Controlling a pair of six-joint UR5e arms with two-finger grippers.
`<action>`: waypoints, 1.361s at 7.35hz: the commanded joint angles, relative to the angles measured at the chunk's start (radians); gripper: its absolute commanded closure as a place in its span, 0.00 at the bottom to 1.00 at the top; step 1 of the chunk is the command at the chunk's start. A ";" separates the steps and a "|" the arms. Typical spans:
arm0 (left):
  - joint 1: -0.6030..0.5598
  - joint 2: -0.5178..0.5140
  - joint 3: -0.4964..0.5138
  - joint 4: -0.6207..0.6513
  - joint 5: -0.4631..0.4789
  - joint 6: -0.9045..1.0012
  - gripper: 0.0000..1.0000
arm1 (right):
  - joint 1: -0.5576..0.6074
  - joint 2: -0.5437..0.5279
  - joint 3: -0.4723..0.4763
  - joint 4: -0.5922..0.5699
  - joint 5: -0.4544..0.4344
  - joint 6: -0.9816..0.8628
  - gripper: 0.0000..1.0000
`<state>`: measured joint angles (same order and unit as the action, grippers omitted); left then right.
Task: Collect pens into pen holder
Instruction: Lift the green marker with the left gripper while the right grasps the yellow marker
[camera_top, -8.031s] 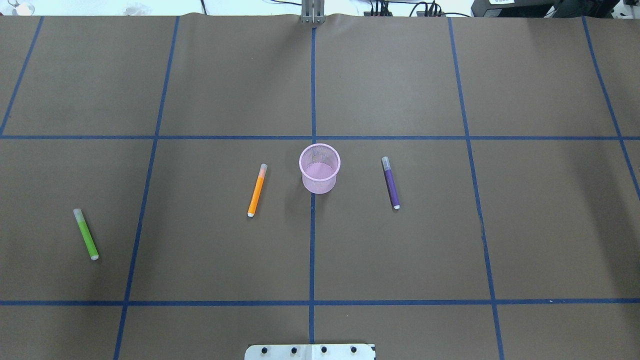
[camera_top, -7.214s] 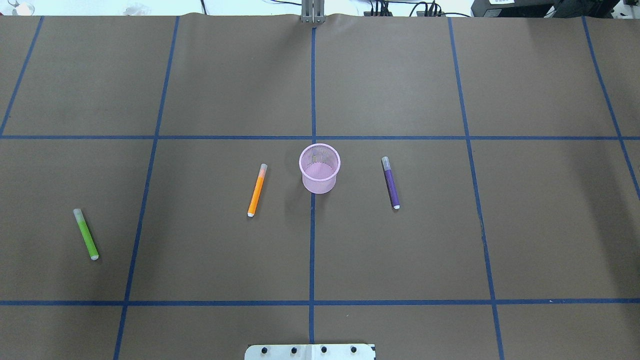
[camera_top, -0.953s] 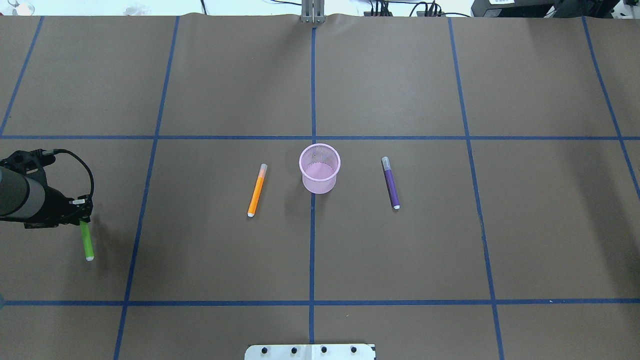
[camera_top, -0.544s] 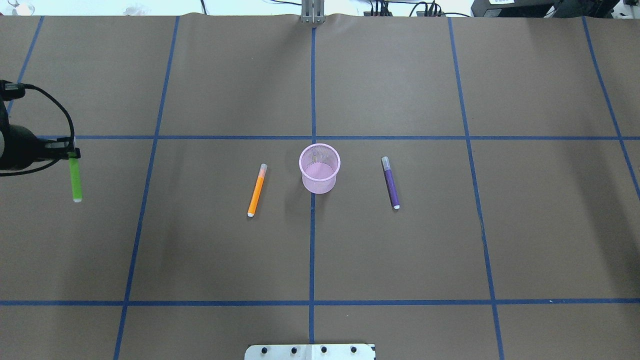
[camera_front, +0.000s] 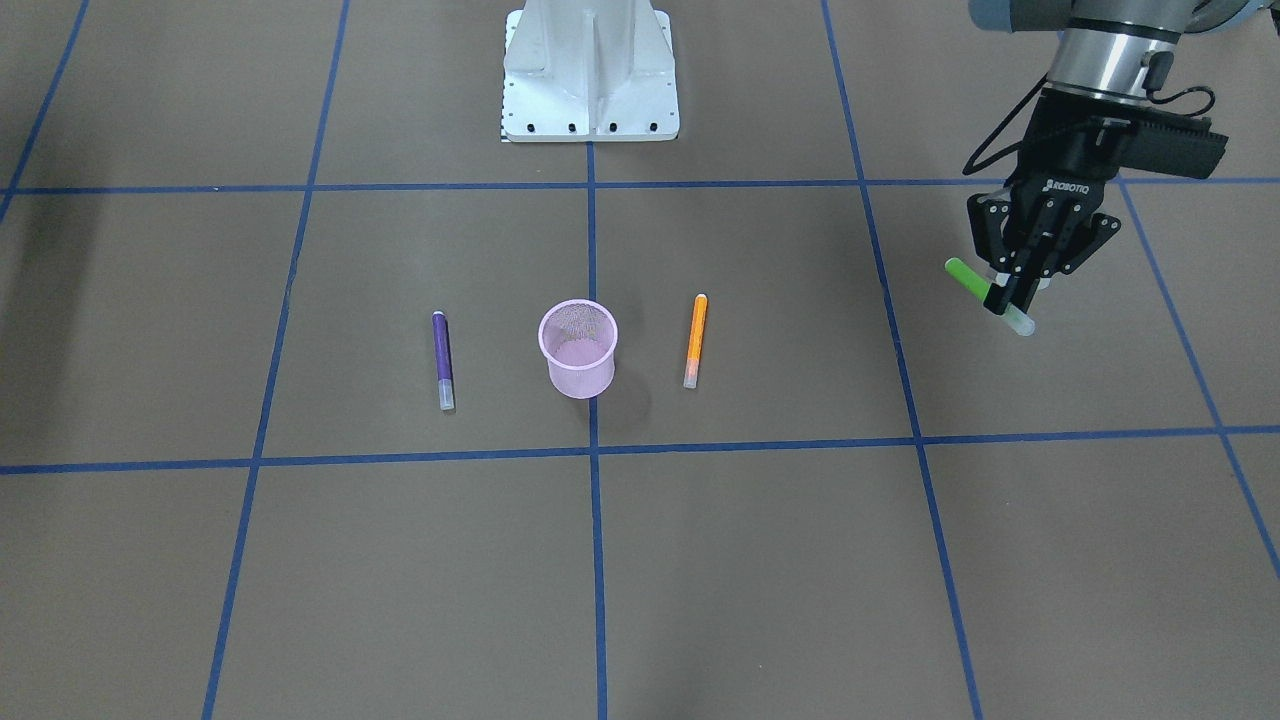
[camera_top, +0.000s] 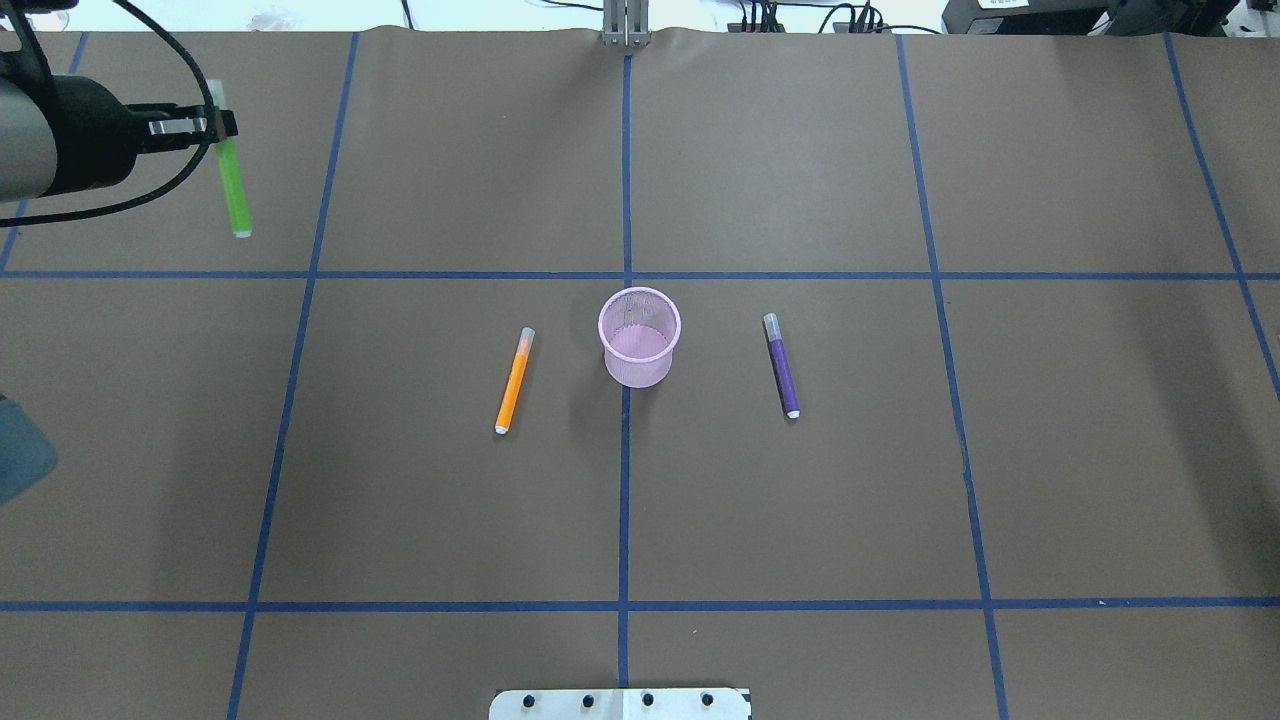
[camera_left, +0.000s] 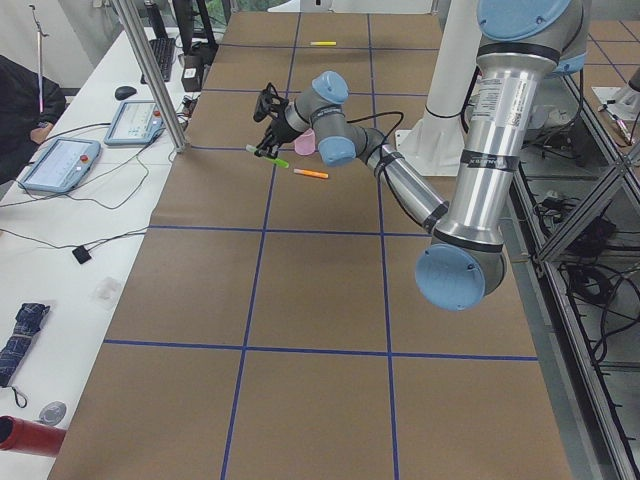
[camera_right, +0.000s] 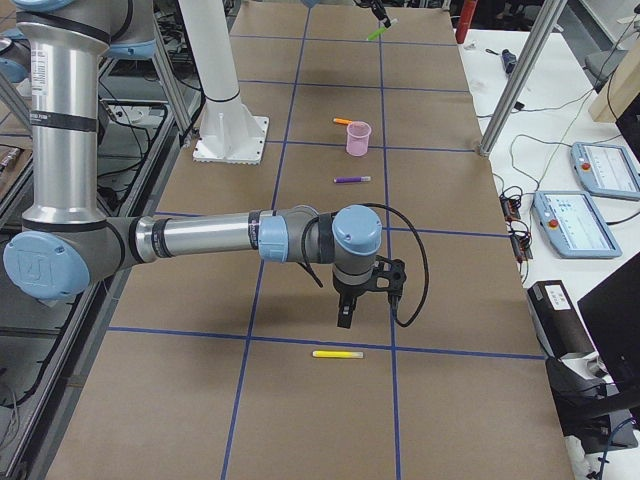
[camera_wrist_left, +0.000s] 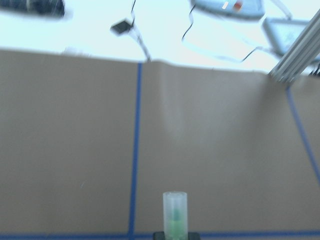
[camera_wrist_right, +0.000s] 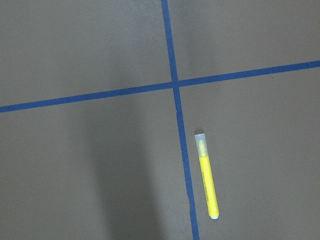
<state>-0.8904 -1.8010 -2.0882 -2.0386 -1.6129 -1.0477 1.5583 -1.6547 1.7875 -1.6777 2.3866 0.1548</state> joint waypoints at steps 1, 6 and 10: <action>0.089 -0.087 0.004 0.000 0.124 -0.003 1.00 | -0.043 0.010 -0.032 0.000 0.000 -0.007 0.00; 0.189 -0.217 0.080 0.001 0.229 -0.006 1.00 | -0.116 0.042 -0.420 0.532 -0.138 0.035 0.01; 0.203 -0.248 0.122 0.001 0.242 -0.006 1.00 | -0.170 0.053 -0.480 0.609 -0.046 0.069 0.01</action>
<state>-0.6899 -2.0470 -1.9757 -2.0365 -1.3723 -1.0537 1.4218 -1.6100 1.3144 -1.0781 2.3306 0.1988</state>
